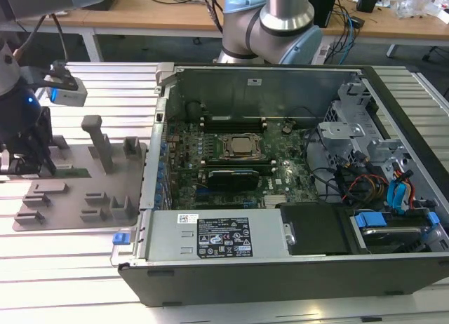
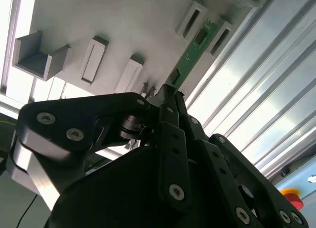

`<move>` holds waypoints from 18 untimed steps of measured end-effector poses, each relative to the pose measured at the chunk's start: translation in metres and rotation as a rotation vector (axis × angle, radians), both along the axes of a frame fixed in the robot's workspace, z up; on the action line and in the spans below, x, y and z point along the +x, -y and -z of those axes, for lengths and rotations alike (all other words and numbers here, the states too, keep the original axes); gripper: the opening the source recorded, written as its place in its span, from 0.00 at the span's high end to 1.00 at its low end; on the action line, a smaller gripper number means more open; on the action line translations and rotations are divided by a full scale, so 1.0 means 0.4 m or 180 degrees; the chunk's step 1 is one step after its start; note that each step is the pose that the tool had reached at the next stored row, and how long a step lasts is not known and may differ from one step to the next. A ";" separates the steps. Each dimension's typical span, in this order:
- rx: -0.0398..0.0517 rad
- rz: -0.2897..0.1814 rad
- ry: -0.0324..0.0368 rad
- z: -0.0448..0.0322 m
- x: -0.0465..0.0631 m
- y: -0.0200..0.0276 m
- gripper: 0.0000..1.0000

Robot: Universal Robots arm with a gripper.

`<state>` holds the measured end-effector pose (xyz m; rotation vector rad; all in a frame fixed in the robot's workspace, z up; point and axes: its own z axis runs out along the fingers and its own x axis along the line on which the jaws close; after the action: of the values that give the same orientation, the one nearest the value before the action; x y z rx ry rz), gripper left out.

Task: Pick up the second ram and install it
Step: 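Pick up the second ram and move it above second insertion slot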

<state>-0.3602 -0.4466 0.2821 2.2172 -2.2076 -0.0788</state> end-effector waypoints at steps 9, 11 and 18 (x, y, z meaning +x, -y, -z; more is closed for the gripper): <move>0.0000 0.0000 0.0000 -0.049 0.000 0.000 0.87; 0.0000 0.0000 0.0000 -0.063 0.000 0.000 0.87; 0.0000 0.0000 0.0000 -0.118 0.000 0.000 0.87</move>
<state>-0.3602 -0.4467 0.3294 2.2172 -2.2074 -0.0789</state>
